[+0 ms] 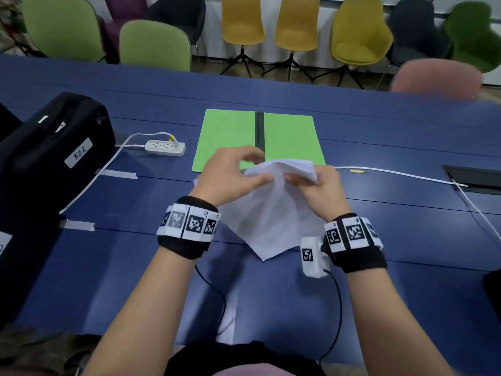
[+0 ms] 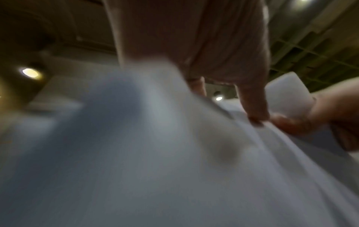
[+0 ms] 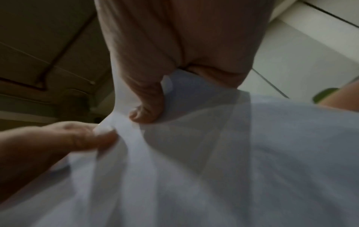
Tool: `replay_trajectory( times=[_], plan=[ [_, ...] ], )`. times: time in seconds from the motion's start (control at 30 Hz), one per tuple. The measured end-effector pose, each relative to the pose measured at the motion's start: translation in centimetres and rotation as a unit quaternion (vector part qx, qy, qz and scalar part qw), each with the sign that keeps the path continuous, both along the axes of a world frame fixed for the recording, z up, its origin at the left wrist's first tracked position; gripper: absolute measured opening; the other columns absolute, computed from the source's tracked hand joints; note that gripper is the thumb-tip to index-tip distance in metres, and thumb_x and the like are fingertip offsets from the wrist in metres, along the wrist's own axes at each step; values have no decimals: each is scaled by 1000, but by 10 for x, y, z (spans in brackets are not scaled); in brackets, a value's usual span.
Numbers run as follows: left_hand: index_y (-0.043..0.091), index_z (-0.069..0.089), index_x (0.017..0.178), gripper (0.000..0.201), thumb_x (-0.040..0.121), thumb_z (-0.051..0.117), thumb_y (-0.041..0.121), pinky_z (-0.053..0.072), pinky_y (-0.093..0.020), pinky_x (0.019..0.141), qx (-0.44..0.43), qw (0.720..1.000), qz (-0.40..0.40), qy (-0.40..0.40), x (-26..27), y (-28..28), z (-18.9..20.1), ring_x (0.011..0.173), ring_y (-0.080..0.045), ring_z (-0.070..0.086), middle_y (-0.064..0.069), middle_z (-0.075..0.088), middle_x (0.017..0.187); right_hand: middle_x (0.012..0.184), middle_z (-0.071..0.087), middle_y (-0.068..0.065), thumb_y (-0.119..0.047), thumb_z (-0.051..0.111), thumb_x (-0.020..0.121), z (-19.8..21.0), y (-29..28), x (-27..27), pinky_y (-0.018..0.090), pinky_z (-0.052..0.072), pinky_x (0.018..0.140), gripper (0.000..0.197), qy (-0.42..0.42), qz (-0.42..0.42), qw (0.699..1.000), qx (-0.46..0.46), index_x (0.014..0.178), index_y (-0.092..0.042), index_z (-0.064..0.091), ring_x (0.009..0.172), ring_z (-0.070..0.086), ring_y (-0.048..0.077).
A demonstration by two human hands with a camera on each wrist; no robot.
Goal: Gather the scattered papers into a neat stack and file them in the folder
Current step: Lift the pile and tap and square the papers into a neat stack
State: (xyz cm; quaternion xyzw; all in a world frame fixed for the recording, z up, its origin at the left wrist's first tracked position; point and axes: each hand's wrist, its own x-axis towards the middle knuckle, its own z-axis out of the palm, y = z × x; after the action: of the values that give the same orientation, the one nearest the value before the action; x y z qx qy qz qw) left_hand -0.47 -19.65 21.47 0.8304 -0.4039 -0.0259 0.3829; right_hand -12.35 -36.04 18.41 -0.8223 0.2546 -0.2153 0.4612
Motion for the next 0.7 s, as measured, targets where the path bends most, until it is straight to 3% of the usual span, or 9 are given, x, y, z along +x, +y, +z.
replay_trajectory(
  times=[0.07, 0.13, 0.2, 0.27, 0.37, 0.47, 0.53, 0.6, 0.7],
  plan=[
    [24, 65, 78, 38, 71, 67, 61, 52, -35, 74, 113, 993, -28, -18, 0, -1, 7, 80, -20, 64, 7, 67, 75, 53, 59, -9, -47, 66, 67, 17, 8, 3, 38, 50, 61, 13, -12, 40, 999, -33, 67, -35, 71, 59, 50, 14],
    [19, 57, 65, 44, 77, 63, 62, 45, -34, 64, 166, 986, -32, -7, 1, -2, 5, 72, -27, 58, 3, 56, 62, 64, 68, 4, -47, 67, 68, 23, 8, 0, 40, 52, 64, 25, -15, 62, 997, -51, 80, -26, 73, 61, 55, 18],
    [19, 52, 60, 43, 83, 61, 54, 36, -32, 59, 169, 984, -47, -11, -5, -1, 1, 68, -28, 52, 6, 47, 54, 75, 71, 13, -46, 70, 69, 16, -1, -6, 39, 53, 65, 32, -14, 75, 997, -15, 83, -18, 73, 64, 54, 12],
    [22, 57, 63, 34, 85, 63, 48, 37, -33, 61, 159, 986, -56, -5, -7, 2, -3, 69, -28, 53, 6, 48, 54, 73, 70, 11, -47, 72, 70, 2, -16, -17, 33, 48, 62, 33, 40, 84, 996, -4, 82, -16, 72, 64, 53, 9],
    [20, 60, 58, 35, 77, 65, 49, 44, -35, 64, 81, 989, -39, 116, 10, 20, -14, 65, -19, 54, -4, 57, 61, 73, 72, 6, -52, 73, 71, -27, -40, -47, 26, 50, 61, 41, 162, 71, 983, 38, 80, -11, 72, 63, 63, 9],
    [17, 66, 64, 29, 77, 64, 43, 37, -29, 64, -8, 979, -25, 200, 24, 40, -20, 64, -13, 49, 0, 54, 63, 73, 70, 4, -24, 75, 78, -53, -55, -78, 11, 48, 55, 15, 168, 37, 979, 104, 81, -9, 71, 61, 62, 6],
    [1, 69, 79, 29, 86, 65, 29, 39, -29, 67, -44, 968, -21, 248, 28, 46, -24, 71, -15, 53, -7, 59, 73, 67, 71, -3, -10, 74, 79, -64, -54, -88, 14, 49, 58, 7, 114, -6, 983, 145, 78, -12, 68, 57, 62, -1],
    [-8, 67, 86, 34, 88, 63, 26, 42, -30, 70, -73, 955, -13, 289, 32, 49, -33, 75, -18, 57, -10, 63, 80, 63, 73, -9, -18, 80, 70, -77, -51, -91, 20, 53, 62, 19, 25, -53, 970, 238, 83, -13, 66, 57, 66, -2],
    [8, 67, 76, 23, 93, 59, 21, 47, -26, 68, -107, 938, 23, 328, 34, 47, -51, 66, -10, 62, 5, 68, 70, 88, 77, 0, -43, 90, 43, -89, -39, -85, 22, 58, 67, 69, -35, -53, 932, 356, 98, -9, 67, 75, 73, 11]
  ],
)
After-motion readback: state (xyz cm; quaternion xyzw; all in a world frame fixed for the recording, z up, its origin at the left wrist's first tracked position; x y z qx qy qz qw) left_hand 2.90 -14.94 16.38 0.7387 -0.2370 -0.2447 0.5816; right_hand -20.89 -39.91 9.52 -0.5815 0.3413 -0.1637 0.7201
